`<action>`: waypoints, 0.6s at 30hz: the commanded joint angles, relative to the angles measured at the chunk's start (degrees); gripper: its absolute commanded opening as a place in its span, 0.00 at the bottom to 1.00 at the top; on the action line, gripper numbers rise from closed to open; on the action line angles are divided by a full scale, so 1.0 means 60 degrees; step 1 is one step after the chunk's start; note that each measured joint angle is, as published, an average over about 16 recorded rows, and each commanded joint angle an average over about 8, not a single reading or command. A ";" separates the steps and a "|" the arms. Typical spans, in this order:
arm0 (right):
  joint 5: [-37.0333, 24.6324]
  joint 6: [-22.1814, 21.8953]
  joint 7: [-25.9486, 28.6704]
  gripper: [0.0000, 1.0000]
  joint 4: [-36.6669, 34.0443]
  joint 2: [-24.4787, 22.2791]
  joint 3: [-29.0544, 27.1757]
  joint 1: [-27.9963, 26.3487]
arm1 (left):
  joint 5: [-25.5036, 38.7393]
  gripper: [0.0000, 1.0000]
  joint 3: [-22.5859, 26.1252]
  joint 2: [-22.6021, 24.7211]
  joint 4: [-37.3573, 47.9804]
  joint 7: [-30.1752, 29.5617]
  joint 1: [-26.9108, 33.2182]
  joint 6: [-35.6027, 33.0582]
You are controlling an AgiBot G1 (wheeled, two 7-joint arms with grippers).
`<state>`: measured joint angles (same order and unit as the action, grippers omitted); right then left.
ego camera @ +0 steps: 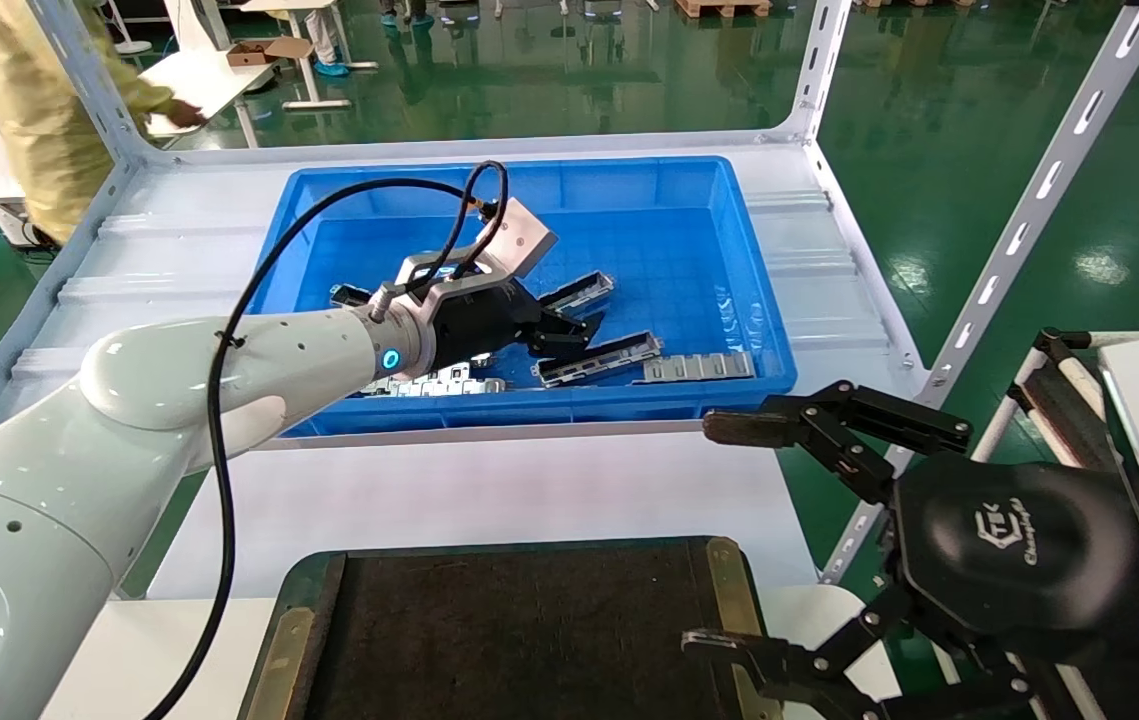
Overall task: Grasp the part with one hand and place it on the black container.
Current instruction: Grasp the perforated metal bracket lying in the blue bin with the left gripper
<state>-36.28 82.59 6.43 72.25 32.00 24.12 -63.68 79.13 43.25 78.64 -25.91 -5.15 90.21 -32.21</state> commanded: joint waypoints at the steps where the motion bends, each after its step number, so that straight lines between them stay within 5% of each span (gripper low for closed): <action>1: 0.0000 0.0000 0.0000 1.00 0.0000 0.0000 0.0000 0.0000 | -0.0170 0.98 0.0352 0.0010 -0.0026 -0.0124 -0.0011 0.0217; 3: 0.0000 0.0000 0.0000 0.89 0.0000 0.0000 0.0000 0.0000 | -0.0332 0.83 0.0699 0.0010 -0.0066 -0.0298 0.0007 0.0390; 8: 0.0000 0.0000 0.0000 0.26 0.0000 0.0000 0.0000 0.0000 | -0.0708 0.21 0.1511 0.0003 -0.0138 -0.0733 0.0085 0.0788; 10: 0.0000 0.0000 0.0000 0.04 0.0000 0.0000 0.0000 0.0000 | -0.0850 0.03 0.1801 -0.0001 -0.0156 -0.0897 0.0119 0.0917; 18: 0.0000 0.0000 0.0000 0.00 0.0000 0.0000 0.0001 0.0000 | -0.1381 0.00 0.2807 -0.0011 -0.0185 -0.1490 0.0219 0.1313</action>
<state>-36.28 82.58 6.43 72.25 32.00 24.12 -63.68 70.91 59.95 78.57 -27.05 -13.97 91.48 -24.39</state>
